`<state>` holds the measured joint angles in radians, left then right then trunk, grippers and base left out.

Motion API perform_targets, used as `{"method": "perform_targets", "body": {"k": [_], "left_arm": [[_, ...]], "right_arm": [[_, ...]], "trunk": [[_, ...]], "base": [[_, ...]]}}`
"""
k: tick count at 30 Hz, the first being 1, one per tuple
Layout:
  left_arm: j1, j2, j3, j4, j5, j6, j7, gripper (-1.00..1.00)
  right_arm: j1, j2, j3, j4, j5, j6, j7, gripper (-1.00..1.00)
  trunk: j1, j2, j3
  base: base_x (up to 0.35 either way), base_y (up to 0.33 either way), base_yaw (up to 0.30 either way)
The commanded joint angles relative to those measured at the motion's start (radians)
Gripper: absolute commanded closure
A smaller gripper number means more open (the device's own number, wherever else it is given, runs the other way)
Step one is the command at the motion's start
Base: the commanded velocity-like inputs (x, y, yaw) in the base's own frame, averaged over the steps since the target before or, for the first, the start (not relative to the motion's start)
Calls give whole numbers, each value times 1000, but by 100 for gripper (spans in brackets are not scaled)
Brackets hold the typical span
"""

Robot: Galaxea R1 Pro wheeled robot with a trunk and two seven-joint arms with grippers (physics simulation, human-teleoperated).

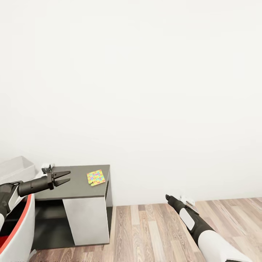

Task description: Put all the toys in the child's room - the three board games (two on the bed and one on the table), the two jigsaw puzzles on the table, and the tennis ball on the table - inside the toy box on the table in the child's room.

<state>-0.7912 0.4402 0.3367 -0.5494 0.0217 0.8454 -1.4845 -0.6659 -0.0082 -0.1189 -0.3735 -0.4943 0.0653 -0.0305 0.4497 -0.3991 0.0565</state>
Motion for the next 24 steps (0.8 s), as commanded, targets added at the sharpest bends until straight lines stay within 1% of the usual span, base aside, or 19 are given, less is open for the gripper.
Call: {"method": "perform_targets", "body": {"k": [1,10,24], "left_arm": [[0,0,1,0,0,11,-3,-100],[0,0,0,0,-1,9,-3,-100],[0,-1,0,0,-2,9,-3,-100]], "right_arm": [[0,0,-1,-2,-9,5,-3,-100],[0,-1,-1,-2,-9,4,-3,-100],[0,0,-1,-2,-9,3,16,-100]], "trunk": [[0,-1,-2],[0,-1,-13],[0,-1,-15]], "base": [[0,0,0],[0,0,0],[0,0,0]]}}
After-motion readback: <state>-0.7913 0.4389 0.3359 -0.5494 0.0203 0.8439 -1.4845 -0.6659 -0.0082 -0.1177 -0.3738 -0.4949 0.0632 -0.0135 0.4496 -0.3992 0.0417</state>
